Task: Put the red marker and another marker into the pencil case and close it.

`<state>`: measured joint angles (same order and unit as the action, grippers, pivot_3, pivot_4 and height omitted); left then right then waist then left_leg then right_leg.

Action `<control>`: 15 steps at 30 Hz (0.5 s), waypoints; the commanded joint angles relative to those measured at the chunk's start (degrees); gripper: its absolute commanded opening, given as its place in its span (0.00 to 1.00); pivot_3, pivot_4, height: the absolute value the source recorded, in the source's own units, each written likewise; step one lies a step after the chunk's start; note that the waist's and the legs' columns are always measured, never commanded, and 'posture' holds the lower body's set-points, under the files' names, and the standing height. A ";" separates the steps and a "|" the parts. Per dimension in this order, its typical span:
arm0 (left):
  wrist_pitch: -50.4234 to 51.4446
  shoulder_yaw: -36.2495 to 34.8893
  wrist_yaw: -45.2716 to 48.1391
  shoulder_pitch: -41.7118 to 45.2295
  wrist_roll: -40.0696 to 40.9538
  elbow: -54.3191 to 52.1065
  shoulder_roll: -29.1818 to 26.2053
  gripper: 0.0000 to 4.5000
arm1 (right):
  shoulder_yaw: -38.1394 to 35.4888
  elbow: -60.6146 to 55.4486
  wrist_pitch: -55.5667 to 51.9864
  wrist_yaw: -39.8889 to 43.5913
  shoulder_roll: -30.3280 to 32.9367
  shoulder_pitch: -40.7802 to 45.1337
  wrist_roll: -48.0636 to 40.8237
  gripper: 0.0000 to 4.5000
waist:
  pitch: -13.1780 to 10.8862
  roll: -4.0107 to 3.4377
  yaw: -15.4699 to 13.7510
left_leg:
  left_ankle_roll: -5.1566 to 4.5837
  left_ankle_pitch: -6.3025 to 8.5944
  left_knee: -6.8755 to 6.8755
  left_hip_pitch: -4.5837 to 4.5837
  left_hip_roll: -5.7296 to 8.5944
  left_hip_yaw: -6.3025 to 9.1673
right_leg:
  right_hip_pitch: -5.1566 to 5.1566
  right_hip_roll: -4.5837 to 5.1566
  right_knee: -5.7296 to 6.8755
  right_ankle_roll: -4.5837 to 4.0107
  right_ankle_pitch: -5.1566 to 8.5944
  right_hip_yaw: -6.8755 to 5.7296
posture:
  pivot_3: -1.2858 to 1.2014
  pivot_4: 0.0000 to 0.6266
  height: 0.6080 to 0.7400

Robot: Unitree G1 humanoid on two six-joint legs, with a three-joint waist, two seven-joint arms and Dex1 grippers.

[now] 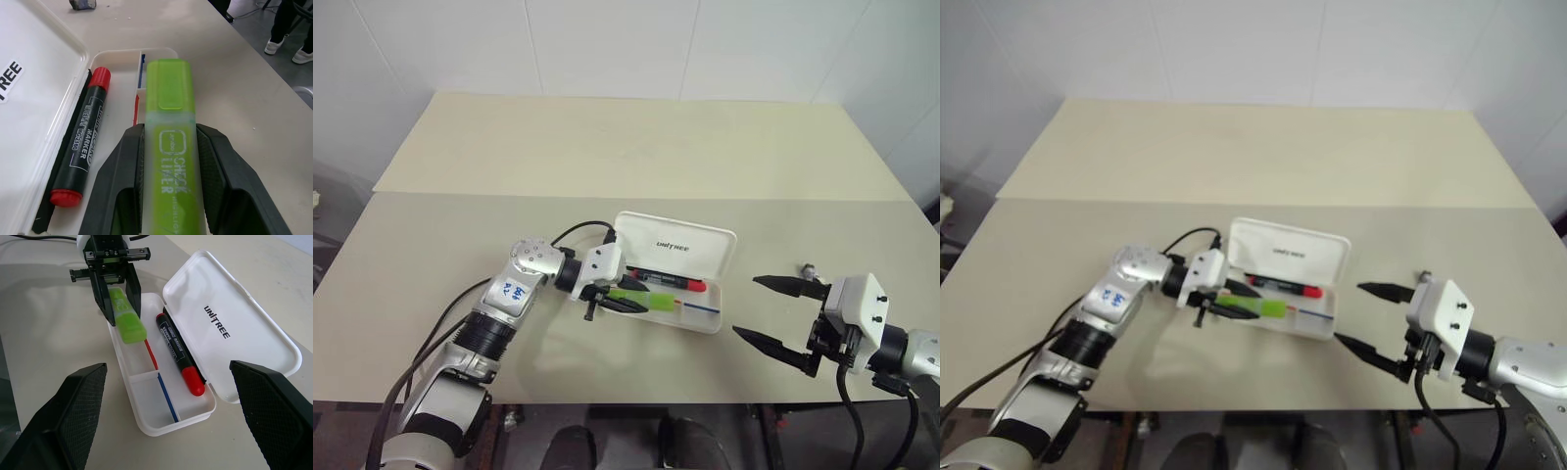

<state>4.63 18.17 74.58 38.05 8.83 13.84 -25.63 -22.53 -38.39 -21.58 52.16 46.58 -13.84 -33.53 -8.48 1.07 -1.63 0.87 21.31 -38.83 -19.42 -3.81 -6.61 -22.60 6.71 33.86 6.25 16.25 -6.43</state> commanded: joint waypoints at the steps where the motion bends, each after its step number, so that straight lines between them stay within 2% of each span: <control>1: -0.70 -0.22 0.57 0.49 -0.02 -1.43 -0.57 0.41 | -0.33 -2.14 0.38 -0.59 -0.37 0.39 -1.06 0.95 | 0.00 0.00 0.00 | -0.03 0.02 -0.01 0.00 0.00 0.00 | 0.00 0.00 0.00 0.00 0.00 0.00 | 0.52 0.24 1.00; 9: -1.50 -0.44 0.48 0.66 -0.09 -1.70 -0.20 0.99 | 1.53 -1.47 0.53 -1.26 -0.48 2.12 -0.66 0.95 | 0.00 0.00 0.01 | -0.10 0.06 -0.08 0.00 0.00 0.02 | 0.02 0.00 0.01 0.00 0.00 0.00 | 0.52 0.24 1.00; 15: 0.40 -1.27 1.25 0.50 1.79 -5.05 -0.69 0.99 | 2.89 -0.27 0.02 -3.01 -1.72 4.17 -1.11 0.95 | 0.00 0.00 0.05 | -0.15 0.08 -0.13 -0.04 0.00 0.02 | 0.02 0.00 0.00 0.00 0.00 0.00 | 0.52 0.24 1.00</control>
<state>4.67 18.06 75.28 37.97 8.94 11.85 -25.97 -19.51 -38.04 -21.60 50.17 45.50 -10.30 -33.48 -8.48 1.07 -1.59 0.72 21.40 -38.97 -19.47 -3.81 -6.58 -22.58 6.71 33.86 6.26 16.25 -6.42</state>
